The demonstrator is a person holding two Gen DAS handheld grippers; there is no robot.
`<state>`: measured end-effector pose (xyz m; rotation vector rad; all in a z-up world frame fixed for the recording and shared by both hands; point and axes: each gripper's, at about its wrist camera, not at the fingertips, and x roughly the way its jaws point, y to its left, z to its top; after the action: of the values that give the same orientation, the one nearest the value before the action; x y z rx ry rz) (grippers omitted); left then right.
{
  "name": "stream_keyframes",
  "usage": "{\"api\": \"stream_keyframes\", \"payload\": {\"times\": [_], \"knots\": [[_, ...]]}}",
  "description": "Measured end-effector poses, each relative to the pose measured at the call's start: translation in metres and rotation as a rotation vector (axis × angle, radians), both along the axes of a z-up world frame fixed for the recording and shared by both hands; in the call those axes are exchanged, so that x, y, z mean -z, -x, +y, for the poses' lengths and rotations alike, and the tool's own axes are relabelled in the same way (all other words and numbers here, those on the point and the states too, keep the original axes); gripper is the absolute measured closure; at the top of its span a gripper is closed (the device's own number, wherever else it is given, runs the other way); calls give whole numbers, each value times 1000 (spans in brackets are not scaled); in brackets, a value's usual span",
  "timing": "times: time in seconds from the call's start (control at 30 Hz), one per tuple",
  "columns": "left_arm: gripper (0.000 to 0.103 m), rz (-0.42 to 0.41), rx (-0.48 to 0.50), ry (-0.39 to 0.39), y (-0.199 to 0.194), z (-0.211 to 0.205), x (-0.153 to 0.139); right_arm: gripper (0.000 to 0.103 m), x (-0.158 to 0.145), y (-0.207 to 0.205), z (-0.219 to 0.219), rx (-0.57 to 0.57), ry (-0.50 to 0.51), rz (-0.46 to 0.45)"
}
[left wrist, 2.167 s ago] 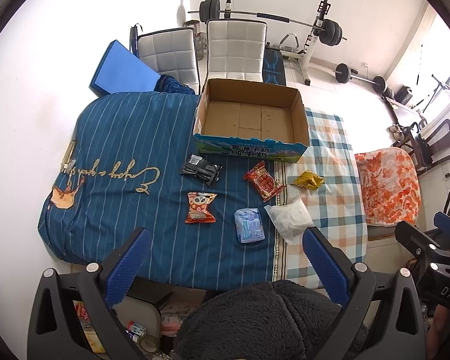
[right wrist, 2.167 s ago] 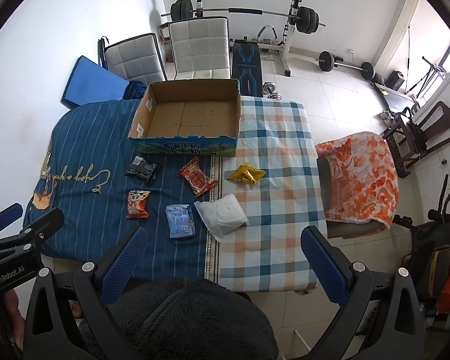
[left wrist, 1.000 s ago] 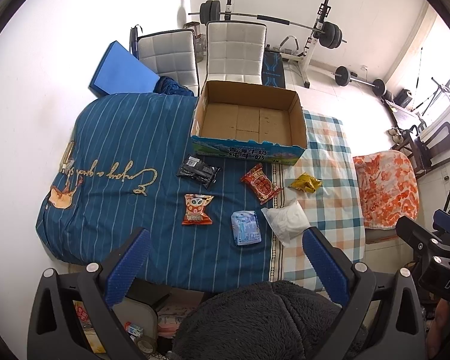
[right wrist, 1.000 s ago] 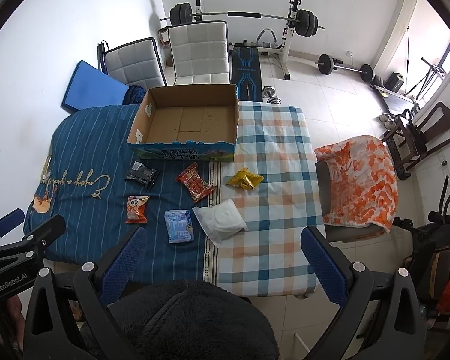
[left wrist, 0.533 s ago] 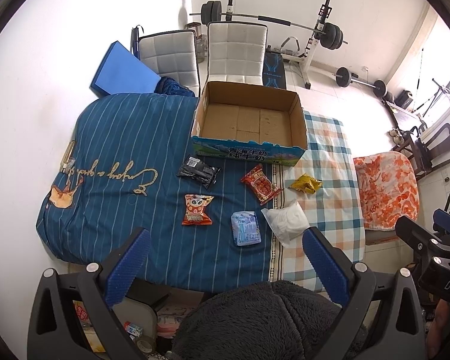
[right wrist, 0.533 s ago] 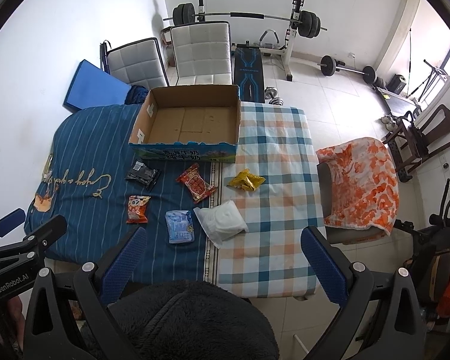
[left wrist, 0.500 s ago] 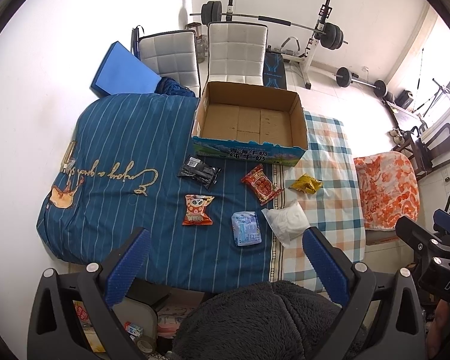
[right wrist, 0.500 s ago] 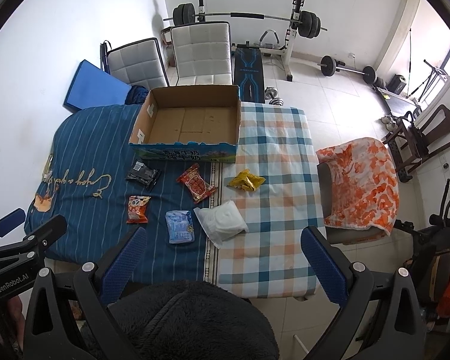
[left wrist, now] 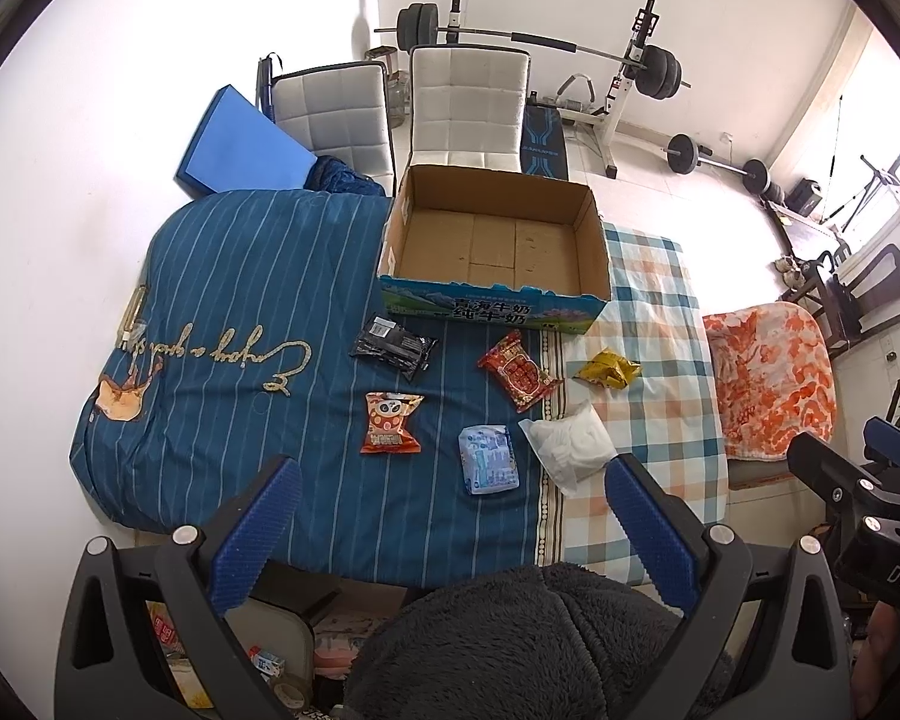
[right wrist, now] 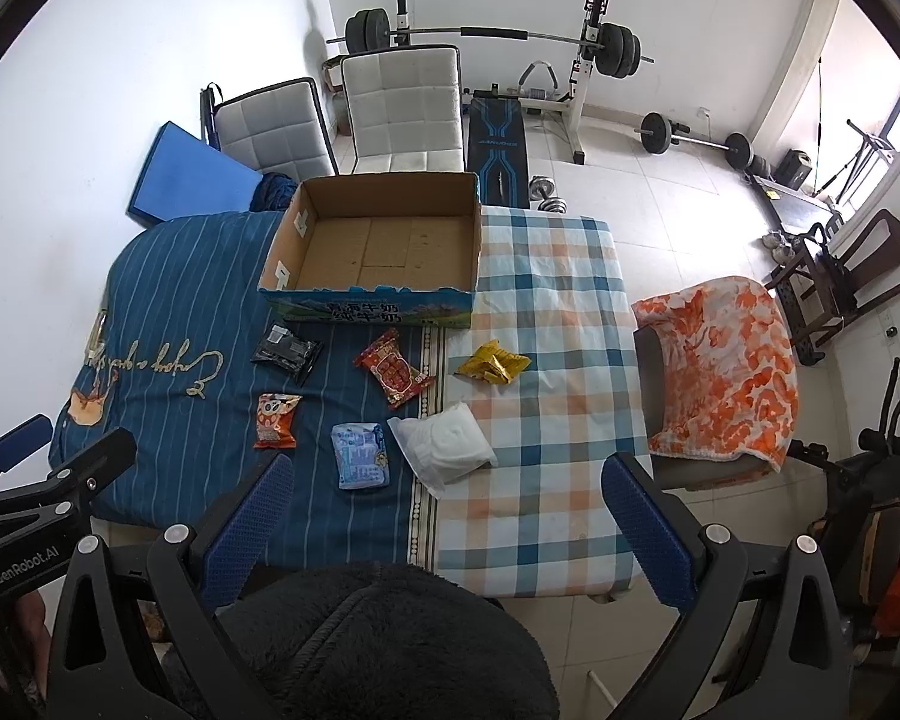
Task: Organize snacks
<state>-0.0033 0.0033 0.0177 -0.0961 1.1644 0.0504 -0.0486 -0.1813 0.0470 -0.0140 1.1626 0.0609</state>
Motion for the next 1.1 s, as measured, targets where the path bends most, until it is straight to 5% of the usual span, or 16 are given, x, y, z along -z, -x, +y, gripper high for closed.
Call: {"api": "stream_keyframes", "payload": {"times": [0.3, 0.5, 0.7, 1.1], "knots": [[0, 19, -5, 5, -3, -4, 9, 0, 10, -8, 0, -6, -15, 24], [0, 47, -39, 8, -23, 0, 41, 0, 53, -30, -14, 25, -25, 88], [0, 140, -48, -10, -53, -3, 105, 0, 135, -70, -27, 9, 2, 193], [2, 388, -29, -72, -94, -20, 286, 0, 363, -130, -3, -205, 133, 424]]}}
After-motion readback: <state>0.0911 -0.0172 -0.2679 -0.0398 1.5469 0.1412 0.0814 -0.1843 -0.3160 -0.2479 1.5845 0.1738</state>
